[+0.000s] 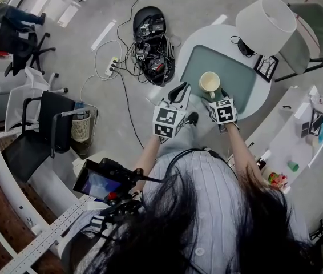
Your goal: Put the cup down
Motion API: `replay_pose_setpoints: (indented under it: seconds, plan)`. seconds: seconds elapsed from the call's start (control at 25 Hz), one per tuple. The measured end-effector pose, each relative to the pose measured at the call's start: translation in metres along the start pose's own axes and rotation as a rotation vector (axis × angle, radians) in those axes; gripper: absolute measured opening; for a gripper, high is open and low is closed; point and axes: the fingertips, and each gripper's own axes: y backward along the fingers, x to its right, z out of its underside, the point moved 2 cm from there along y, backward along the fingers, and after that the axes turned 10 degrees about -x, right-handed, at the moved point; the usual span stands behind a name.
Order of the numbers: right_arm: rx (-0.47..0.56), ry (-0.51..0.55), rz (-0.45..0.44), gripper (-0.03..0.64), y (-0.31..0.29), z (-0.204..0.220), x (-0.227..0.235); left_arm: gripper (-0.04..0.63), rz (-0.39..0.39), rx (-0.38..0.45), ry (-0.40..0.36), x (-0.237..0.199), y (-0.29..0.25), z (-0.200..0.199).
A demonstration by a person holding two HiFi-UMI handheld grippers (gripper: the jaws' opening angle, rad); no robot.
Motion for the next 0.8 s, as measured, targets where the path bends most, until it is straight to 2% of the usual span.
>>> replay_pose_setpoints:
  seconds: [0.16,0.36,0.56,0.8]
  plan:
    - [0.045,-0.048,-0.012,0.399,0.017,0.006,-0.002,0.049,0.008,0.014,0.005,0.011,0.005,0.0]
    - [0.167,-0.128,-0.069,0.399,0.046,-0.005,-0.008,0.049,0.005,0.031,-0.001,0.021,0.01,-0.001]
    - [0.241,-0.141,-0.072,0.398,0.075,-0.013,-0.012,0.049,-0.004,0.056,-0.003,0.032,0.018,-0.003]
    - [0.304,-0.277,-0.106,0.397,0.111,-0.009,-0.012,0.049,-0.003,0.081,-0.008,0.055,0.026,-0.005]
